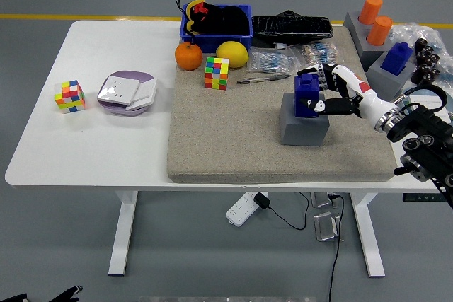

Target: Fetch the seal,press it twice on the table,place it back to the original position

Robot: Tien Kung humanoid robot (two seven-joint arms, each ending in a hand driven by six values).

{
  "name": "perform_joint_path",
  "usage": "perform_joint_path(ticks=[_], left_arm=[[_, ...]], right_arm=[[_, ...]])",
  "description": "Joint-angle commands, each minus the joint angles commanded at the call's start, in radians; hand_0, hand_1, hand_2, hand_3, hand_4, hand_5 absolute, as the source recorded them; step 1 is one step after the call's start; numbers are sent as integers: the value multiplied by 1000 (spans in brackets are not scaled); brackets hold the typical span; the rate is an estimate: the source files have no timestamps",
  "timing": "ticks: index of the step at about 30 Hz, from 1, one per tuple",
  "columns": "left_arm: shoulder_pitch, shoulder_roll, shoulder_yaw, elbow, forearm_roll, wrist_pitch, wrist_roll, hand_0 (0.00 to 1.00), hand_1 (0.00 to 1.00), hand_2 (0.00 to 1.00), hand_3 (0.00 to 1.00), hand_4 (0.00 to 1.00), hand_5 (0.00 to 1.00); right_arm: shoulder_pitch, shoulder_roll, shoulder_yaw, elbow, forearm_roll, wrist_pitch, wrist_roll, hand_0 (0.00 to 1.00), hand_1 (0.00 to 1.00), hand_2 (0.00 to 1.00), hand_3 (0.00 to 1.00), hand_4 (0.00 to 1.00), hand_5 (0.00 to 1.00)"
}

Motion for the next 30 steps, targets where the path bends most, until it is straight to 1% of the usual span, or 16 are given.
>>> perform_joint_path(ticks=[15,30], left_arm=[[-2,-1,0,0,2,-3,1,814,791,768,804,705,427],[-3,-2,0,-1,3,-4,-2,813,791,767,804,705,427]], right_arm=[[3,6,-11,-27,-18,-9,15,486,370,367,323,620,2],[3,17,-26,-38,-9,-14,21,488,374,368,324,622,2]])
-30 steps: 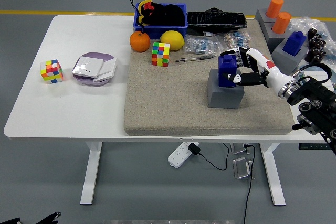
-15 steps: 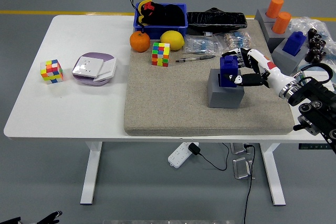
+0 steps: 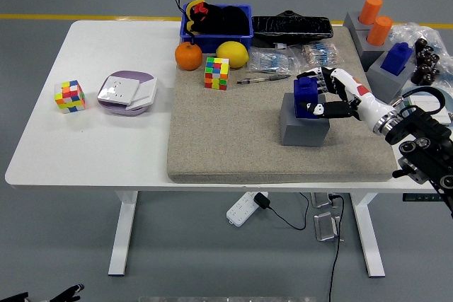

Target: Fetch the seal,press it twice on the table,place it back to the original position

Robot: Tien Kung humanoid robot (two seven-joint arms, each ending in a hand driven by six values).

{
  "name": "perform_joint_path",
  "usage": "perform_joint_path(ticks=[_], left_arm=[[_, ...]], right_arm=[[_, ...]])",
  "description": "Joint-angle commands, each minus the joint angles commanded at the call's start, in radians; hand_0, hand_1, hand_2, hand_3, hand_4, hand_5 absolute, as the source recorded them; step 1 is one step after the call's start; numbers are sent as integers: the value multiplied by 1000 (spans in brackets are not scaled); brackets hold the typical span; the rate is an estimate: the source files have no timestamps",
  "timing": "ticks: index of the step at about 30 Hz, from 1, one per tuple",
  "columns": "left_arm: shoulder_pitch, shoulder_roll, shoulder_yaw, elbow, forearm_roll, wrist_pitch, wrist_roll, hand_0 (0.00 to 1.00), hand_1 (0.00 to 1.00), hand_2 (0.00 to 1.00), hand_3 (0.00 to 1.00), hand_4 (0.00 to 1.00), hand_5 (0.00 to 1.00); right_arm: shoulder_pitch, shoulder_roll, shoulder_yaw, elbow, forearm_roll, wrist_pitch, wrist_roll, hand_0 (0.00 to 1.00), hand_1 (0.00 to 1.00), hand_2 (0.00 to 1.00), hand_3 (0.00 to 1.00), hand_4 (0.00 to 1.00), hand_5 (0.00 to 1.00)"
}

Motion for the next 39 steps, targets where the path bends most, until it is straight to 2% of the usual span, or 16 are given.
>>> perform_joint_path(ticks=[18,37,39], left_arm=[[0,0,0,0,2,1,1,814,792,767,805,706,430],[-1,-1,-4,0,4,1,0,814,792,766,804,705,432],[0,-2,-4,0,3,0,0,814,792,768,804,705,432]], right_arm=[[2,27,10,-6,6,-10,6,503,383,379,337,630,2],[-12,13,16,-15,3,-9,3,509,393,386,348,651,2],[-13,13,17,-14,3,-9,2,524,409,408,379,669,2]])
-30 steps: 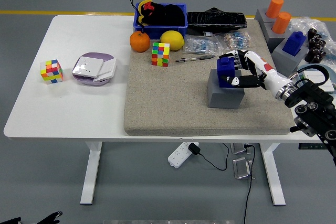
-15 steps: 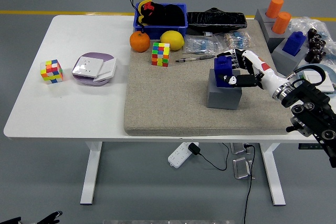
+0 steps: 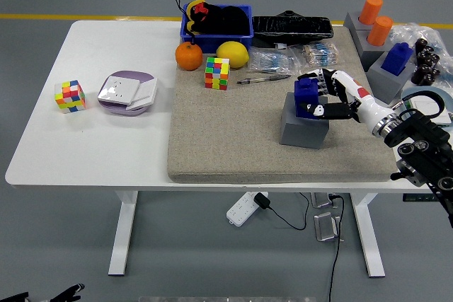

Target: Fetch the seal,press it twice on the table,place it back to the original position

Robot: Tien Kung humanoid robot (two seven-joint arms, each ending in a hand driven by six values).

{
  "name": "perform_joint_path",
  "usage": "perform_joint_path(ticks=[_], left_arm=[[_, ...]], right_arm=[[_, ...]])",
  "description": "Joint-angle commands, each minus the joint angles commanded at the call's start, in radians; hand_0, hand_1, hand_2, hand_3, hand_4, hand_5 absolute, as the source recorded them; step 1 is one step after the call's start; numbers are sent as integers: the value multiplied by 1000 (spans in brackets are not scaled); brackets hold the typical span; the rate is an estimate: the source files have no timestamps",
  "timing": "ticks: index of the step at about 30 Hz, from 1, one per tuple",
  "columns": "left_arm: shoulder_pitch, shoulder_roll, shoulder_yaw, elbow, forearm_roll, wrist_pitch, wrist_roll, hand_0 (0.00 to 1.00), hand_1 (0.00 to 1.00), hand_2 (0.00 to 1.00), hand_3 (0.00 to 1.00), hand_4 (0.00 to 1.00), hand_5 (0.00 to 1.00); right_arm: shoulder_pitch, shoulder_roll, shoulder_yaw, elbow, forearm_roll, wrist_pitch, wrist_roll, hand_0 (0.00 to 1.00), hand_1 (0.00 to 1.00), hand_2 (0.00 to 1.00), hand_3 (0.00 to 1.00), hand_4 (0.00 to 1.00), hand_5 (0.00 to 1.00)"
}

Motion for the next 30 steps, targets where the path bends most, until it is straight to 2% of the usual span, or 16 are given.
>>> perform_joint_path(ticks=[4,5,16,17,22,23,28,29,30], left_arm=[[2,-1,4,0,-4,-1,0,814,792,768,804,705,432],[2,-1,4,0,-4,-1,0,814,791,767,804,705,432],[3,-1,-3,0,1,-1,0,814,791,767,805,705,432],[2,-2,-3,1,1,-1,0,814,792,767,804,705,432],[2,-1,4,1,-5,-2,0,814,792,767,804,705,432],[2,-1,4,1,-5,-2,-1,814,792,768,804,705,432],[2,0,3,1,-5,-2,-1,814,792,768,804,705,432],[2,0,2,1,-4,-2,-1,814,792,768,804,705,431],[2,-1,1,0,-3,-2,-1,814,792,768,804,705,431]], right_arm=[[-3,1,3,1,1,0,-1,524,409,408,379,669,2],[-3,1,4,1,1,0,-1,575,459,470,459,639,2],[-14,10,23,4,-3,-1,-5,618,486,498,500,643,2],[-16,11,27,4,-4,-1,-6,645,548,553,567,717,2],[-17,10,33,3,-6,1,-9,645,548,553,567,717,2],[-18,10,34,2,-7,1,-9,667,647,614,620,822,2],[-22,11,44,3,-10,4,-9,667,647,614,620,822,2],[-23,12,45,2,-11,6,-9,693,688,667,688,860,2],[-24,12,46,2,-10,8,-8,693,688,667,688,860,2]])
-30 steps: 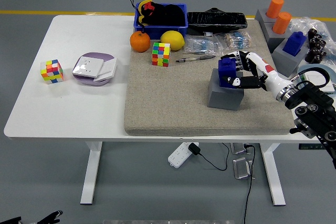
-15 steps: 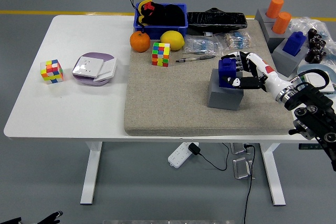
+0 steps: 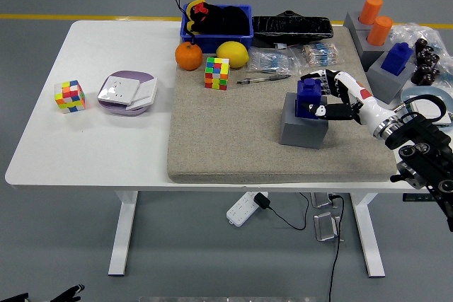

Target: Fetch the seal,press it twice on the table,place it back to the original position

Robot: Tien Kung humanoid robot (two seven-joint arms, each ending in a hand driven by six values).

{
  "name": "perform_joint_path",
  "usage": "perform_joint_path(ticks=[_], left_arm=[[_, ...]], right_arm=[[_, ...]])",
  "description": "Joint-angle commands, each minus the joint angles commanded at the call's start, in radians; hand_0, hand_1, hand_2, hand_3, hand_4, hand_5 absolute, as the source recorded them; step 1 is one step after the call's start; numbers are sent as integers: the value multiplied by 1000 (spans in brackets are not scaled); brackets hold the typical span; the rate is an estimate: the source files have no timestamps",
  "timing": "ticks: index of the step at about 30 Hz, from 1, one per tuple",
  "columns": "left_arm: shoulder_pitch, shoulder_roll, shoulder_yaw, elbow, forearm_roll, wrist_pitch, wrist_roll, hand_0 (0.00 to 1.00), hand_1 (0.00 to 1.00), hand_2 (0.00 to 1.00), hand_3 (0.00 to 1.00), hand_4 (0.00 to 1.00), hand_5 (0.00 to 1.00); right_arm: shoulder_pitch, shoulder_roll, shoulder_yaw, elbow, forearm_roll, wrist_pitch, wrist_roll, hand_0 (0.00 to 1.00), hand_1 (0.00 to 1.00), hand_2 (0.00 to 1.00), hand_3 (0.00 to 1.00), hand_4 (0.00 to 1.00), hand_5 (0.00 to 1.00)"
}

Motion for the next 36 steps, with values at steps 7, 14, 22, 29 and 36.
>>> perform_joint_path(ticks=[7,14,22,29,36], left_arm=[[1,0,3,0,-2,0,-1,814,792,768,804,705,431],[1,1,3,0,-2,-1,0,814,791,768,805,705,431],[2,1,3,0,-2,-1,0,814,792,767,805,706,432],[2,0,3,0,-3,0,0,814,792,768,805,706,431],[4,1,3,0,-3,0,-1,814,791,768,805,705,430]], right_arm=[[-2,1,1,2,2,6,0,756,749,737,753,909,2],[-2,2,3,1,2,5,-1,766,770,759,780,943,2],[-5,-2,5,5,0,10,-8,768,774,762,786,965,2],[-16,-3,6,24,-4,19,-19,775,784,772,796,998,2],[-17,-8,12,42,-11,25,-32,823,822,813,825,998,2]])
